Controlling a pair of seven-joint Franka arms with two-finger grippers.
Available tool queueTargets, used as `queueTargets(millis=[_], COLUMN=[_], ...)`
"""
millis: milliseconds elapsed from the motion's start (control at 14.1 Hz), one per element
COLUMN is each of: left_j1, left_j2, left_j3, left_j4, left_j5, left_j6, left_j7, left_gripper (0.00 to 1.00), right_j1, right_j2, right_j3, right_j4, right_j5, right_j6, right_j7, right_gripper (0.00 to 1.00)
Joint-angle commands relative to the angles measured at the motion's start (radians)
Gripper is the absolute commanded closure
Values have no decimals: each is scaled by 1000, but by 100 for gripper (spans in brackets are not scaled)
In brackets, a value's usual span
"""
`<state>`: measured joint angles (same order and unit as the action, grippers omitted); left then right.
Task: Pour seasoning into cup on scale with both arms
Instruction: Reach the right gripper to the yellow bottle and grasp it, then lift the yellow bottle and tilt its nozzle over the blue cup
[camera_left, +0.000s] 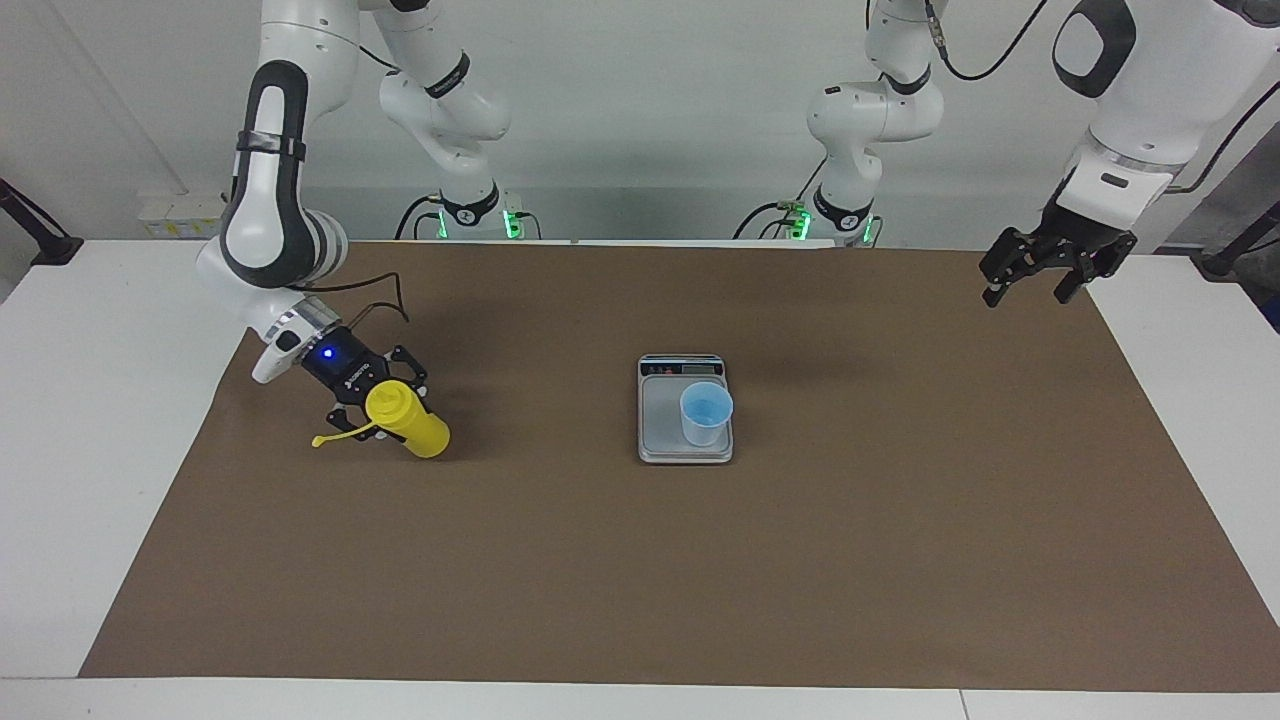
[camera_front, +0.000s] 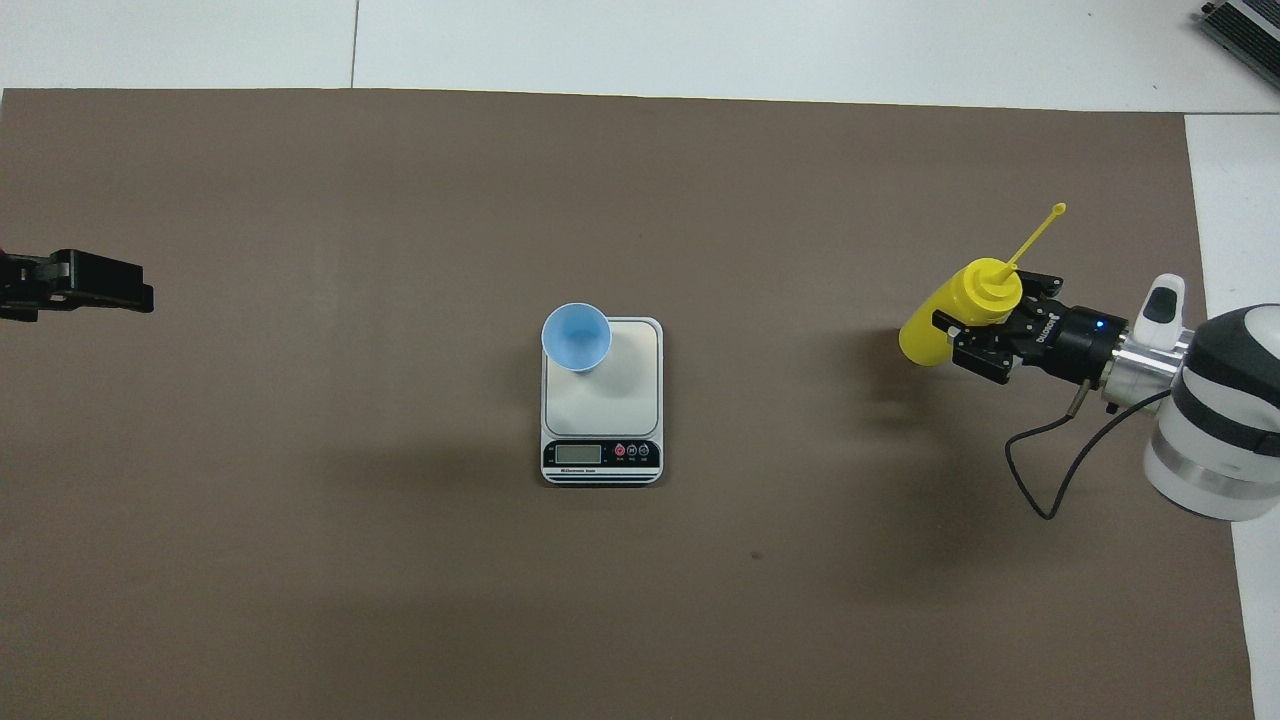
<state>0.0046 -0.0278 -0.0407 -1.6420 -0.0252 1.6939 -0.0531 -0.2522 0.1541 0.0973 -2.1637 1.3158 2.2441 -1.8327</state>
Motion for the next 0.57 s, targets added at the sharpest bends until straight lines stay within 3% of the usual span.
queueTargets(millis=[0,212,495], left_j1=[-12,-12,-12], left_j2=[-21,-21,-21], left_j3=[10,10,13], left_j4=[-16,-15,-16], left_j5=[-5,-5,-5], left_j6=[-7,-8,-11], left_j7=[12,9,6], left_gripper=[0,0,0], right_j1=[77,157,290], right_j2=[-67,-67,-62], right_j3=[4,5,9], right_j4=[10,70,146], right_j5=[-134,-330,-625], right_j6=[99,123,164], right_j7=[140,251,630], right_gripper=[64,64,63])
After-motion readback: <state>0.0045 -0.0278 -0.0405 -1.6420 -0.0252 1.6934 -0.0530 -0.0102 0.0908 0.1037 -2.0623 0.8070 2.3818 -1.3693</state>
